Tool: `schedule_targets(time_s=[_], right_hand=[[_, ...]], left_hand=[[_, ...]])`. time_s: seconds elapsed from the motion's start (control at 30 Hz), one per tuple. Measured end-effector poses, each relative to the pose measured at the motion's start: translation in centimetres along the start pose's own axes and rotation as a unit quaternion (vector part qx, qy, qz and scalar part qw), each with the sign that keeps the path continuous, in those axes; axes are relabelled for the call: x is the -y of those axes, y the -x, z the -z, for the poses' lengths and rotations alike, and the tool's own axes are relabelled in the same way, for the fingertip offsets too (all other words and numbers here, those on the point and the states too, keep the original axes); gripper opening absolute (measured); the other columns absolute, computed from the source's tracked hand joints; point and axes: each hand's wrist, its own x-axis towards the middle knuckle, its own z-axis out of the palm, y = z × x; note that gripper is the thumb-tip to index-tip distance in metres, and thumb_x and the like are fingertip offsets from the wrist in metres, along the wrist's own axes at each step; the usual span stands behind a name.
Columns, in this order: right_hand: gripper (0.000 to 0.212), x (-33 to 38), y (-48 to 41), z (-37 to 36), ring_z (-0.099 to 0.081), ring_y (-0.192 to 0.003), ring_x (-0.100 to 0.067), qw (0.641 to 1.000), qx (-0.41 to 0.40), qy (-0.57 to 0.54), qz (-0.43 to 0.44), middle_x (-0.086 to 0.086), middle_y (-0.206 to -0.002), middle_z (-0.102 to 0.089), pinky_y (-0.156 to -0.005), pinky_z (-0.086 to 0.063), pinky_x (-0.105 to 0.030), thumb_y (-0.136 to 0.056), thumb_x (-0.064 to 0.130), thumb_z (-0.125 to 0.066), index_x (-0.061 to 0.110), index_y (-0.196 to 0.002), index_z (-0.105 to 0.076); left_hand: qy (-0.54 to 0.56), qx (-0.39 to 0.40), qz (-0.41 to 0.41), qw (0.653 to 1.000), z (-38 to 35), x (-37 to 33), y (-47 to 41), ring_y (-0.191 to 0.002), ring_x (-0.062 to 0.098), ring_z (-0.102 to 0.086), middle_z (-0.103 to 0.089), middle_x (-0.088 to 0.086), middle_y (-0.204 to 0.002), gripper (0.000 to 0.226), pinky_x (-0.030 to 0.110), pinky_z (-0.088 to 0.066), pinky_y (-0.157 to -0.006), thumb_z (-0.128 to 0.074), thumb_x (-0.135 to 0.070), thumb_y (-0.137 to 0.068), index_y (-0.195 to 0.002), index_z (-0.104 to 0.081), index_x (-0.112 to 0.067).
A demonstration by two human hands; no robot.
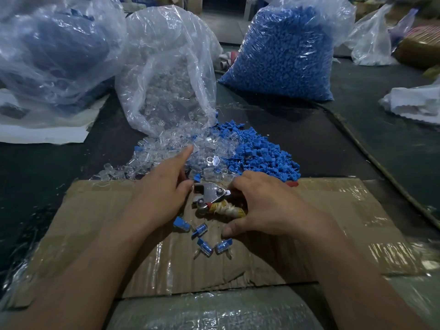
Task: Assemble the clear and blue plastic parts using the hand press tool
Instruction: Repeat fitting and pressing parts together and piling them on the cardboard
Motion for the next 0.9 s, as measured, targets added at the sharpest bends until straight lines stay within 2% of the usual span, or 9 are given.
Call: schedule_targets(time_s=[0.1,0.17,0.23,0.3,0.37,0.5,0.67,0.8,0.9], right_hand=[[0.07,-0.1,0.2,0.2,-0.04,-0.093,-0.008,0.999,0.021,-0.03,-0.005,0.012,-0.098,-0.043,-0.073,-0.034,-0.028,-0.059,0.071,-0.063,0.03,-0.114,-0.047],[0.068,-0.1,0.3,0.5,-0.046,-0.093,-0.008,0.998,0.008,-0.057,-0.016,0.012,-0.1,-0.051,-0.078,-0.04,-0.029,-0.061,0.074,-0.057,0.029,-0.113,-0.054],[0.065,-0.1,0.4,0.7,-0.052,-0.092,-0.008,0.997,-0.021,-0.068,-0.023,0.012,-0.099,-0.059,-0.081,-0.047,-0.033,-0.063,0.075,-0.051,0.029,-0.107,-0.06],[0.056,-0.1,0.4,0.7,-0.054,-0.09,-0.008,0.997,-0.035,-0.071,-0.024,0.011,-0.097,-0.062,-0.081,-0.049,-0.035,-0.068,0.071,-0.05,0.029,-0.103,-0.062],[0.043,-0.1,0.3,0.7,-0.054,-0.086,-0.007,0.995,-0.048,-0.082,-0.022,0.012,-0.093,-0.062,-0.079,-0.049,-0.033,-0.076,0.063,-0.053,0.028,-0.099,-0.063],[0.025,-0.8,0.0,0.6,-0.052,-0.077,-0.002,0.986,-0.116,-0.113,-0.032,0.016,-0.08,-0.058,-0.066,-0.042,-0.023,-0.083,0.051,-0.055,0.028,-0.088,-0.064],[0.021,-1.7,-0.3,0.5,-0.052,-0.063,0.0,0.968,-0.202,-0.131,-0.064,0.018,-0.065,-0.054,-0.055,-0.037,-0.02,-0.087,0.043,-0.056,0.026,-0.079,-0.065],[0.02,-2.1,-0.4,0.5,-0.051,-0.056,-0.003,0.95,-0.252,-0.163,-0.088,0.017,-0.058,-0.053,-0.052,-0.037,-0.021,-0.087,0.038,-0.058,0.027,-0.071,-0.06],[0.021,-2.2,-0.5,0.5,-0.05,-0.055,-0.003,0.947,-0.254,-0.173,-0.098,0.015,-0.059,-0.053,-0.051,-0.034,-0.019,-0.088,0.036,-0.057,0.029,-0.069,-0.057]], left_hand=[[-0.04,0.009,0.004,0.999,-0.1,0.1,-0.2,-0.088,0.01,-0.043,-0.041,-0.006,-0.096,0.06,0.035,-0.043,-0.083,-0.047,-0.031,-0.094,-0.146,-0.017,-0.034],[-0.045,-0.001,0.007,0.999,-0.2,0.2,-0.2,-0.089,0.011,-0.042,-0.041,-0.006,-0.096,0.054,0.036,-0.043,-0.085,-0.049,-0.03,-0.093,-0.143,-0.028,-0.031],[-0.019,-0.03,0.002,0.999,-0.4,0.2,-0.2,-0.086,0.01,-0.046,-0.048,-0.006,-0.094,0.042,0.031,-0.042,-0.078,-0.054,-0.027,-0.091,-0.132,-0.048,-0.026],[-0.006,-0.057,-0.001,0.998,-0.6,0.2,-0.1,-0.076,0.002,-0.045,-0.047,-0.013,-0.085,0.027,0.022,-0.036,-0.066,-0.059,-0.024,-0.088,-0.115,-0.059,-0.022],[0.004,-0.07,0.003,0.998,-0.6,0.1,0.0,-0.071,-0.003,-0.043,-0.042,-0.018,-0.08,0.027,0.017,-0.032,-0.061,-0.061,-0.024,-0.086,-0.113,-0.058,-0.023],[-0.018,-0.041,-0.004,0.999,-0.6,0.1,0.0,-0.083,0.008,-0.043,-0.043,-0.008,-0.087,0.039,0.028,-0.037,-0.074,-0.055,-0.028,-0.09,-0.129,-0.051,-0.03],[-0.02,-0.053,-0.016,0.998,-0.4,-0.1,0.1,-0.083,0.01,-0.045,-0.047,-0.005,-0.089,0.023,0.029,-0.04,-0.075,-0.056,-0.029,-0.089,-0.109,-0.063,-0.023],[-0.038,-0.028,0.001,0.999,-0.5,0.0,0.0,-0.084,0.009,-0.042,-0.043,-0.007,-0.09,0.037,0.03,-0.04,-0.076,-0.051,-0.033,-0.091,-0.127,-0.052,-0.031],[-0.057,-0.003,0.002,0.998,-0.6,0.0,-0.1,-0.083,0.007,-0.041,-0.04,-0.006,-0.091,0.034,0.025,-0.033,-0.068,-0.048,-0.035,-0.092,-0.126,-0.054,-0.034]])
